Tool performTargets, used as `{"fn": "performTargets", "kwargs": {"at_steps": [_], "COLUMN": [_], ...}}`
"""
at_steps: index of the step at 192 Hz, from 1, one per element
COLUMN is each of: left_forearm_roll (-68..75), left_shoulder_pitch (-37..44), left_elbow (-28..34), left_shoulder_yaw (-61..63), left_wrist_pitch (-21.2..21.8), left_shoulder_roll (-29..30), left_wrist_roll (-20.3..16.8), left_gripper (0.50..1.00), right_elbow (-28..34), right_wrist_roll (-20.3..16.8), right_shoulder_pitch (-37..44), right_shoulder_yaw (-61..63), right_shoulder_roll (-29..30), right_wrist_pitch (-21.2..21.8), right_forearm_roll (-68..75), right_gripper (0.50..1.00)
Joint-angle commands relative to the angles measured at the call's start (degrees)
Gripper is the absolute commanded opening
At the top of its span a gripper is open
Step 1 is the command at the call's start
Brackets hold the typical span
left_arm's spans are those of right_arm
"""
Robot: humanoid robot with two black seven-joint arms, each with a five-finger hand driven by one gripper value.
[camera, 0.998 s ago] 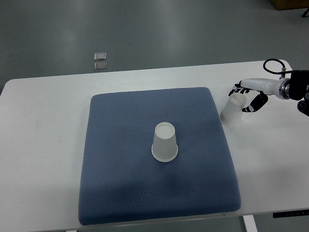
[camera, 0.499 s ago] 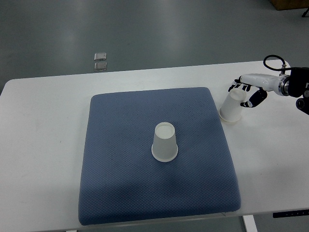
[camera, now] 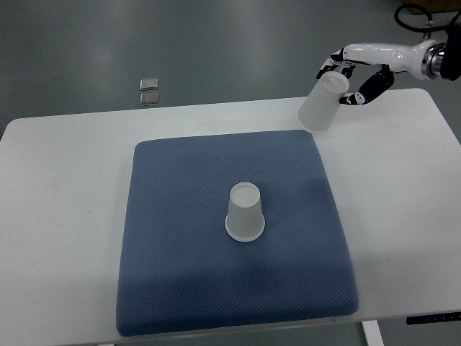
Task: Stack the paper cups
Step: 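Lift the cup with the right hand and carry it over the cup on the pad, then lower the held cup onto the upside-down cup on the pad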
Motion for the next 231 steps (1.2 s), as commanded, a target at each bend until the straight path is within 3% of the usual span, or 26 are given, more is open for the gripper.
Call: {"fn": "performTargets", "kwargs": {"at_steps": [1,99,231], "left_forearm_roll": [-0.02,-0.02,-0.02], "left_shoulder_pitch": [0.00,0.00,0.00], "left_elbow": [0.06,0.06,0.06], "left_shoulder_yaw": [-0.01,-0.01,-0.01], "left_wrist_pitch": [0.00,0.00,0.00], "left_shoulder_roll": [0.00,0.00,0.00], "left_wrist_roll": [0.02,0.02,0.02], "left_gripper": [1.000,1.000,1.000], "right_elbow": [4.10,11.58,13.16], "right_wrist_roll": [0.00,0.18,-1.49], "right_shoulder_pitch": [2.02,4.04,3.69], "right_shoulder_yaw": [1.78,1.95,1.42], "right_shoulder_roll": [-0.08,3.96,8.09], "right_wrist_pitch": [3.65,14.13,14.13], "right_forearm_roll": [0.66,1.80,1.27], "right_gripper": [0.646,0.666,0.664]}}
